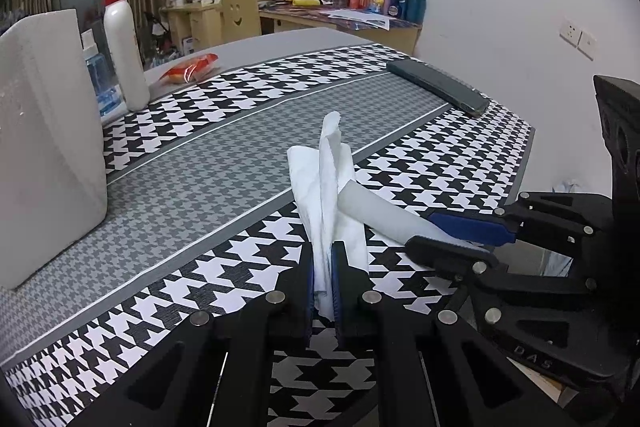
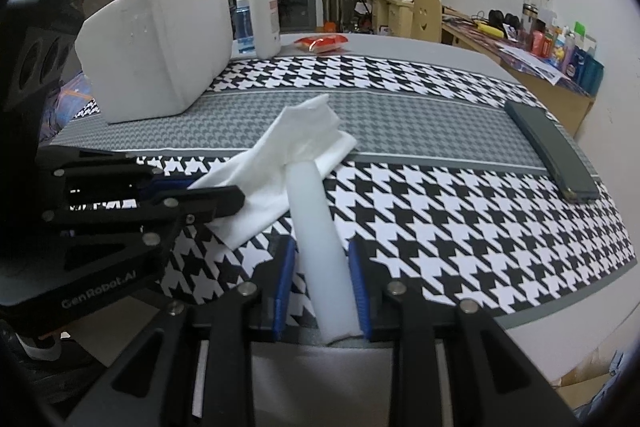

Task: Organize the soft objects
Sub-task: 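Carry the white tissue in the right tool over the white foam box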

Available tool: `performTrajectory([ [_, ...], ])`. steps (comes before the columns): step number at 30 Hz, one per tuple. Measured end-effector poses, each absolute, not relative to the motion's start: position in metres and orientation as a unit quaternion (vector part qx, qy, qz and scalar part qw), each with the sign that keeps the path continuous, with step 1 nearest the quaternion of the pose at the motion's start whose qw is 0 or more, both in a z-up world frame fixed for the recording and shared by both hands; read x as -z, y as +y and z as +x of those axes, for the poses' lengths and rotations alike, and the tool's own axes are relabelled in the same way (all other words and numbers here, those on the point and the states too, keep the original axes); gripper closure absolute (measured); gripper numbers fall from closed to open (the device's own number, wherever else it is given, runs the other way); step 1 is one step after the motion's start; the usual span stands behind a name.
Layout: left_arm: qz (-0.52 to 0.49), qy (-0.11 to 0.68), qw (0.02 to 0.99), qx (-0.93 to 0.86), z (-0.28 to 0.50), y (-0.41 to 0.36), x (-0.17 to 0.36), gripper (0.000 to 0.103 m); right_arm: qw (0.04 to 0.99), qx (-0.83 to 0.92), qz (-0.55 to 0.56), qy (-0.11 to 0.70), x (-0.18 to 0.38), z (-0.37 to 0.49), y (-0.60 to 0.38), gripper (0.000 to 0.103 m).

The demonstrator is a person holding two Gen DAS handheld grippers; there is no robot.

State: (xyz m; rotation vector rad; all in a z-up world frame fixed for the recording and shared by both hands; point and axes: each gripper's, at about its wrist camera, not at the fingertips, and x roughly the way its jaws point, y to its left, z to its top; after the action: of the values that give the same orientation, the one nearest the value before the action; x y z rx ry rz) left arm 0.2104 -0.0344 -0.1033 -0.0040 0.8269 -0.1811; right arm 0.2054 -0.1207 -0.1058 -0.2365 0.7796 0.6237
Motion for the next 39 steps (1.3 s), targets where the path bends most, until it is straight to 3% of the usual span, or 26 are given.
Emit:
performTrajectory([
  [5,-0.005,0.398,0.913,0.085,0.208,-0.03,0.1,0.095,0.87,-0.315,-0.087,0.37,0.099,0.205,-0.127,0.085],
  [39,-0.021,0.342,0.938,0.047,0.179,0.008,0.063,0.095,0.896,-0.303,-0.058,0.319,0.059,0.195,-0.123,0.085],
])
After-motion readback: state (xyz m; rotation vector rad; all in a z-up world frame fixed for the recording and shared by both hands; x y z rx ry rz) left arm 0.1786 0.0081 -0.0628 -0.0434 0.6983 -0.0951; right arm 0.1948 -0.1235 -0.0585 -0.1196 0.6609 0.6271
